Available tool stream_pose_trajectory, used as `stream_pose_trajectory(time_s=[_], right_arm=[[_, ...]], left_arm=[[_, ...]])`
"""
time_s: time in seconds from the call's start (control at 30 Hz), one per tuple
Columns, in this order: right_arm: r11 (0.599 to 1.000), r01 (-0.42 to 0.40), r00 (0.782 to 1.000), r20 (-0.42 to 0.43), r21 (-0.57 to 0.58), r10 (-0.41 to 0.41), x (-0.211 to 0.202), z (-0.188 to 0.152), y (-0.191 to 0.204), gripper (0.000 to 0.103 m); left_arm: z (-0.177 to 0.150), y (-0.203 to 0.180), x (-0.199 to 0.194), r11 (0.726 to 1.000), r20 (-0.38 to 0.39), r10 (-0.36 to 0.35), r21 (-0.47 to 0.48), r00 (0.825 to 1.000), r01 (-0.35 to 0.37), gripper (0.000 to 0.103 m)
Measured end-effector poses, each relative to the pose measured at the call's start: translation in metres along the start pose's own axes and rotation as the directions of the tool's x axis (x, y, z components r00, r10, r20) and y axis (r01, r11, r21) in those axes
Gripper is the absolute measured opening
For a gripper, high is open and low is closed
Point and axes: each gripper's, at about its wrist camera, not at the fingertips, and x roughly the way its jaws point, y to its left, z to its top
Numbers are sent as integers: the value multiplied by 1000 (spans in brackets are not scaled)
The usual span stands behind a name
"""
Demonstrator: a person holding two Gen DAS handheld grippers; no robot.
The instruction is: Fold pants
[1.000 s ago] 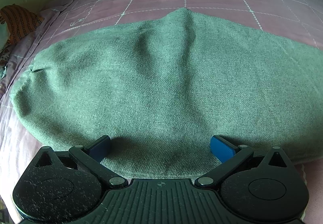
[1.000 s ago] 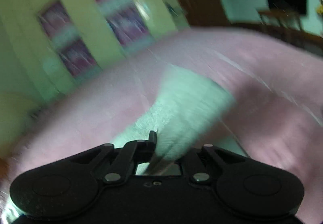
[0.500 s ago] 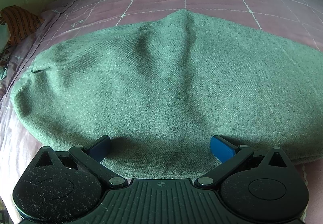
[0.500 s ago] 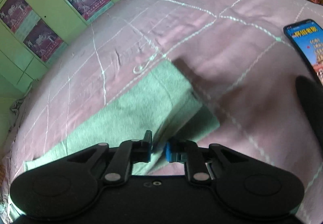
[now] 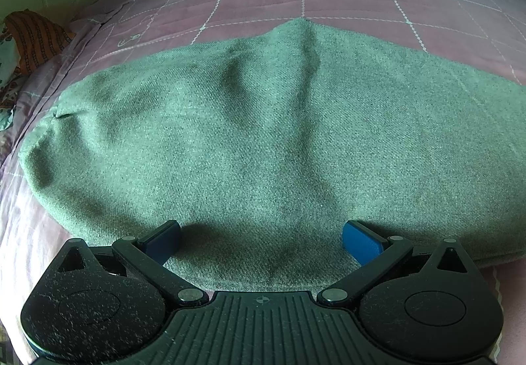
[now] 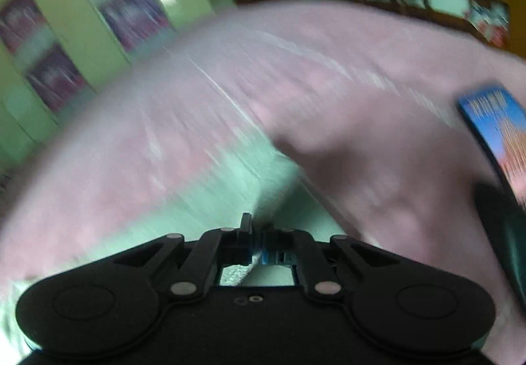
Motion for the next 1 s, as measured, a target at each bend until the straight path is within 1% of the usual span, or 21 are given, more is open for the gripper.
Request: stream_pose_trajectory(time_s=[0.03,0.13,0.17,0.2,0.27,0.33,0.4,0.43,0.47,0.5,0.53,0.57,0.6,0.63,0.67,0.73,0.77,0.87,0.93,1.0], right_arm=[[1000,4,1000,-10,11,-4,2,-6,-6,3],[1000,4,1000,-8,20,-4,0,-6,-9,9],[1000,11,1000,-4,18,-11,-3,-4,-8,16],[1000,22,1000,13,16,-22,-9,-2,-8,20],[999,48,998,47,17,-48,-21,-1,-13,20],[999,48,996,80,24,-50,-31,1,-13,20],[998,56,990,134,-15,-53,-39,-1,-5,20],[998,50,990,137,-38,-44,-38,-1,0,20],[998,46,994,100,-51,-41,-33,-1,2,19],[997,58,997,49,-59,-55,-25,0,3,15],[994,93,996,23,-56,-92,-20,0,3,17],[994,107,993,51,-35,-105,-23,0,2,17],[996,83,993,84,-22,-81,-28,-1,3,17],[999,45,995,88,-29,-42,-31,-1,8,17],[998,12,998,57,-58,-9,-29,-1,17,18],[994,-15,1000,20,-105,17,-24,-7,31,18],[991,-26,1000,2,-130,27,-20,-11,41,18],[976,-51,998,-47,-214,42,-9,-26,71,18],[958,-79,995,-79,-277,59,-2,-38,99,18],[934,-116,990,-114,-337,82,4,-49,126,18]], left_arm=[[0,0,0,1000,-1,0,1,1000,0,103],[1,0,0,1000,-5,0,-2,1000,0,103],[1,0,0,1000,-4,0,-2,1000,0,103],[1,-1,0,1000,-2,1,0,1000,-1,103],[0,0,0,1000,2,-1,0,1000,1,103],[0,-1,0,1000,2,0,1,1000,0,103],[0,-1,0,1000,-1,0,0,1000,0,103],[0,-1,0,1000,-1,-1,0,1000,1,103],[0,0,0,1000,-1,-2,1,1000,2,103],[0,0,0,1000,-2,-3,-1,1000,3,103],[0,0,0,1000,-1,-3,-1,1000,3,103],[1,0,0,1000,-1,-2,0,1000,2,103],[1,-1,-1,1000,-3,1,0,1000,-1,103],[2,-2,-2,1000,-5,8,-1,1000,-8,103],[4,-4,-3,1000,-5,19,2,1000,-19,103],[7,-12,-11,998,15,53,22,998,-54,103],[9,-18,-16,998,33,48,39,998,-49,103],[18,-40,-29,998,55,-12,62,998,8,103],[25,-56,-32,996,53,-58,72,997,55,103],[33,-77,-32,991,60,-85,107,995,78,103]])
